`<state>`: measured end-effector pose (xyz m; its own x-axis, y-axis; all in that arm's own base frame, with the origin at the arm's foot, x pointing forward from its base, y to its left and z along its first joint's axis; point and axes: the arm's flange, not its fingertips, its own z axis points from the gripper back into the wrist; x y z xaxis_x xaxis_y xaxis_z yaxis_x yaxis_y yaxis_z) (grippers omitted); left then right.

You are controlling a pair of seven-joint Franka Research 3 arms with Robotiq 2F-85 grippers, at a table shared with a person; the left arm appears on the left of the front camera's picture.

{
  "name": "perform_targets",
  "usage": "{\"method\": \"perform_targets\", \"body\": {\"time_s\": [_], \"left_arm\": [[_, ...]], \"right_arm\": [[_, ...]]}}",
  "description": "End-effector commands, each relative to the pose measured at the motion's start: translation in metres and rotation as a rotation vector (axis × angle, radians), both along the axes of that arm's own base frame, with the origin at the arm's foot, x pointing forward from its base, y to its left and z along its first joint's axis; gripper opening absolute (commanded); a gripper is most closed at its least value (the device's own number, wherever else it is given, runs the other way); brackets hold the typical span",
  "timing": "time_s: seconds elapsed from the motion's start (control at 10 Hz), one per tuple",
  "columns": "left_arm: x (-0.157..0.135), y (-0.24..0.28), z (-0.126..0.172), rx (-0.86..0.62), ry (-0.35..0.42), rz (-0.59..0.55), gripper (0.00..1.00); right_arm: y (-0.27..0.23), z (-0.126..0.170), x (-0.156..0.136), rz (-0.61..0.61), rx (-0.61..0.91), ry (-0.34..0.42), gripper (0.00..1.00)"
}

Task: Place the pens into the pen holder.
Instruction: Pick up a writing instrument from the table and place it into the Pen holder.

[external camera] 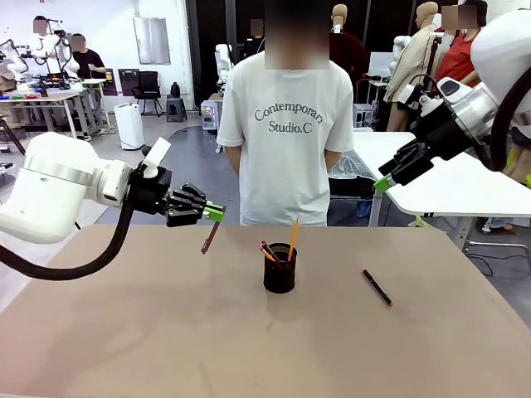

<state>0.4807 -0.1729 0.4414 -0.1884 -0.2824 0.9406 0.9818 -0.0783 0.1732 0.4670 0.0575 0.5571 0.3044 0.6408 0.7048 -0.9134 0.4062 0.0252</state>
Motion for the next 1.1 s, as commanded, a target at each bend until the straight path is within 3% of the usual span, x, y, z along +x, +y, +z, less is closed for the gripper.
{"method": "perform_targets", "body": {"time_s": [0.0,0.1,0.2,0.3,0.6,1.0], "left_arm": [[0.0,-0.005,0.005,0.018,-0.022,-0.001,0.0],[0.0,0.0,0.0,0.0,0.0,0.0,0.0],[0.003,0.003,0.001,-0.246,-0.053,-0.044,0.0],[0.008,0.0,-0.001,-0.286,-0.09,-0.024,0.0],[0.027,-0.024,-0.002,-0.347,-0.169,-0.026,0.0],[0.066,-0.074,-0.015,-0.359,-0.174,-0.024,0.0]], "right_arm": [[0.0,0.001,0.0,0.002,0.006,0.001,1.0],[0.0,0.001,0.0,0.002,0.006,0.001,1.0],[0.0,0.001,0.0,0.002,0.006,0.001,1.0],[0.0,0.001,0.0,0.002,0.006,0.001,1.0],[0.0,0.001,0.0,0.002,0.006,0.001,1.0],[0.0,0.001,0.0,0.002,0.006,0.001,1.0]]}}
